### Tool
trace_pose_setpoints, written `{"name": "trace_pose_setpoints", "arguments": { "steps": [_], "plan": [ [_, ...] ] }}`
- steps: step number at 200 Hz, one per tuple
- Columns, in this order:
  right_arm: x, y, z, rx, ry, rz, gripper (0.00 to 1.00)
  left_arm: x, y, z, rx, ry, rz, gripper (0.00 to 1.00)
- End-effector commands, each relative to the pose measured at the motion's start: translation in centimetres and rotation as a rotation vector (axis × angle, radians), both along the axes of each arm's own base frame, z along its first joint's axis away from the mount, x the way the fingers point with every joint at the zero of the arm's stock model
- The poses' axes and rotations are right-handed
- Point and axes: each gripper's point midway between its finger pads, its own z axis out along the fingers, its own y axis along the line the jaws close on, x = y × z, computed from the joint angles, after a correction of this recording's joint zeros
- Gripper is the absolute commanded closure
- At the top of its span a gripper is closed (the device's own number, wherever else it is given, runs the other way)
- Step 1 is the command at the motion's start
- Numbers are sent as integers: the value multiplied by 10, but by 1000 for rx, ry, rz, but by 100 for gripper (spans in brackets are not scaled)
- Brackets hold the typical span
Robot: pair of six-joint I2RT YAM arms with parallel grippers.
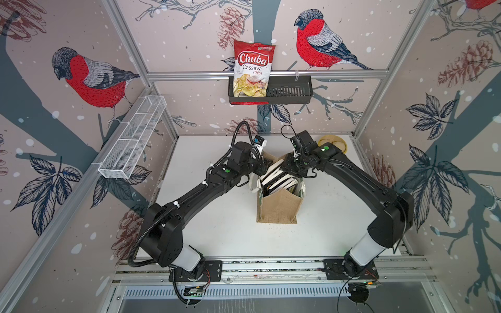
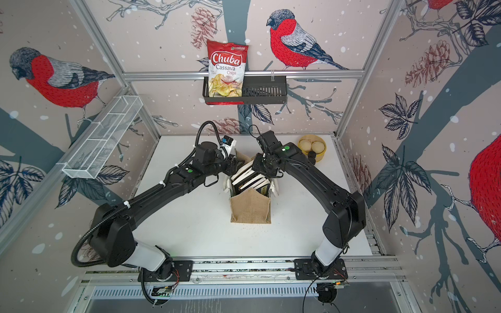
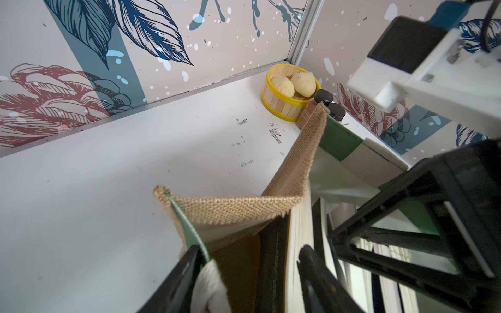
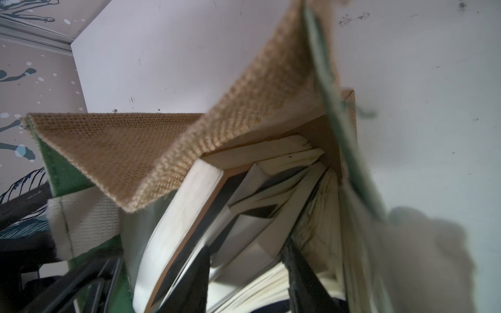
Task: Take out the books from the canvas bag
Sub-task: Pick up the book from the canvas bag.
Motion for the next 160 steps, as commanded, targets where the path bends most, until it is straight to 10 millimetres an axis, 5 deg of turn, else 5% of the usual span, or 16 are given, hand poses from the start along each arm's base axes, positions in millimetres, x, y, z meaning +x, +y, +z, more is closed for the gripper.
{"name": "trace_pose_setpoints", "arguments": {
  "steps": [1,50,95,160],
  "plan": [
    [1,1,5,-1,-4,2,54,-3,-8,6,-37,-8,-37,41],
    [3,6,3,3,6,9,43,-4,-8,6,-37,-8,-46,41],
    [3,4,-5,-16,11,2,52,-5,-8,3,-34,-3,-51,41],
    [-3,3,14,28,-23,-22,52,-5,-9,1,-33,3,-53,41]
  ]
}}
